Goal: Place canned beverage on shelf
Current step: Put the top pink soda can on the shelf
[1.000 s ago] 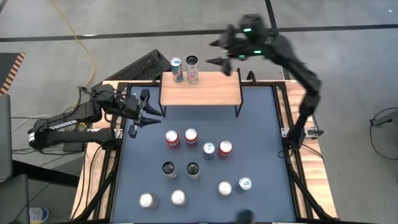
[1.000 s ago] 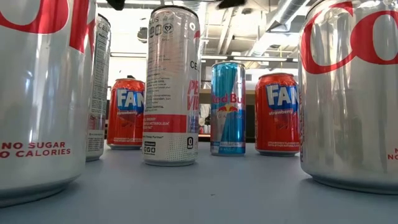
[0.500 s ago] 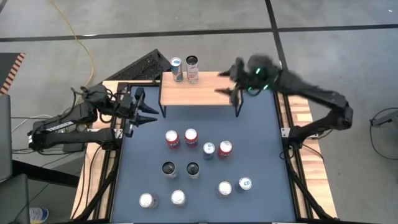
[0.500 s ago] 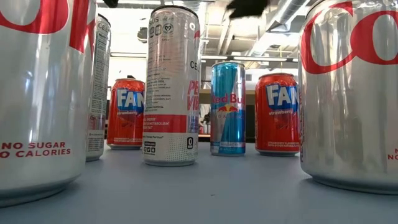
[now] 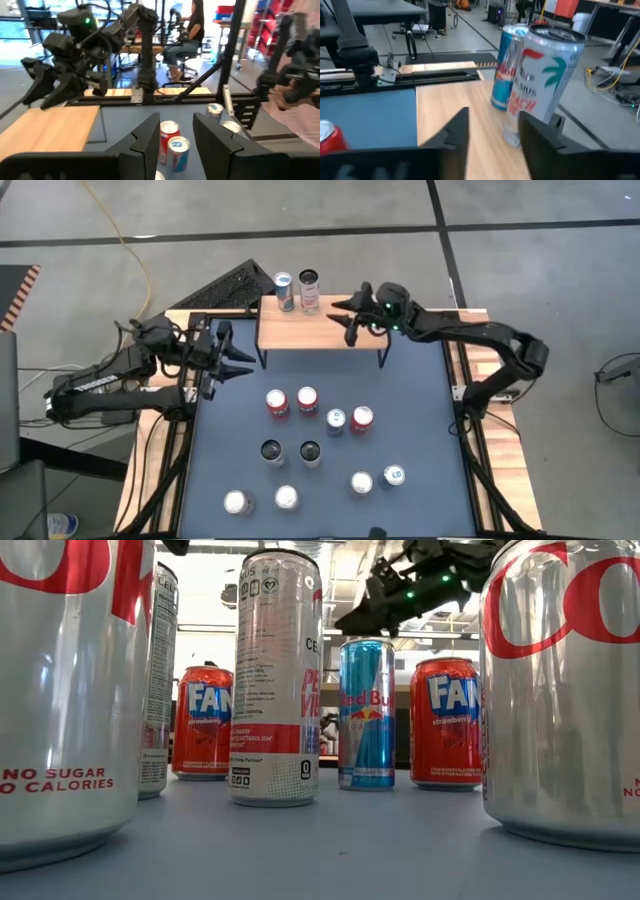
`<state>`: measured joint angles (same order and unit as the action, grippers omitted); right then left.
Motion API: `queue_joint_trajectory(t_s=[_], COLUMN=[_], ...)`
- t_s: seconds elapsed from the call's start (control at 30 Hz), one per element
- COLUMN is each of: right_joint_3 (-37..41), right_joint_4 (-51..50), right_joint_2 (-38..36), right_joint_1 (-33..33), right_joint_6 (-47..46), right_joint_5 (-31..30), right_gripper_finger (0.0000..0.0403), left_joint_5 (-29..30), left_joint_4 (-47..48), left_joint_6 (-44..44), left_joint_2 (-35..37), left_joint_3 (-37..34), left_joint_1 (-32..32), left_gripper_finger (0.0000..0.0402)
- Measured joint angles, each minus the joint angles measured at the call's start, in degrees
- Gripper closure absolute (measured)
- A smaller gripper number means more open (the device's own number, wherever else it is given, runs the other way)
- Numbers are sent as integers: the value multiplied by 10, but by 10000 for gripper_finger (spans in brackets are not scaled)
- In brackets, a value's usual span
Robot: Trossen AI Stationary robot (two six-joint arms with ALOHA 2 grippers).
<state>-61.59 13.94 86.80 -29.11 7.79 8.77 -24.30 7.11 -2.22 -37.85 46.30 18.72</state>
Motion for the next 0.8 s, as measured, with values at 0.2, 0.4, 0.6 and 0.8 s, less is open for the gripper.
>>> queue_joint_trajectory(t_s=[0.2,0.4,0.6,0.8], right_joint_3=[-32,-57,-88,-113], right_joint_4=[-8,-8,2,1], right_joint_2=[47,99,122,146], right_joint_1=[-19,-21,-22,-23], right_joint_6=[-8,-18,-18,-22], right_joint_5=[45,49,50,53], right_gripper_finger=[389,396,401,403], left_joint_5=[26,27,27,27], left_joint_4=[1,1,1,6], left_joint_6=[0,3,11,16], left_joint_2=[0,0,0,0], left_joint_3=[0,0,0,0], left_joint_1=[0,0,0,0], left_gripper_finger=[294,294,294,294])
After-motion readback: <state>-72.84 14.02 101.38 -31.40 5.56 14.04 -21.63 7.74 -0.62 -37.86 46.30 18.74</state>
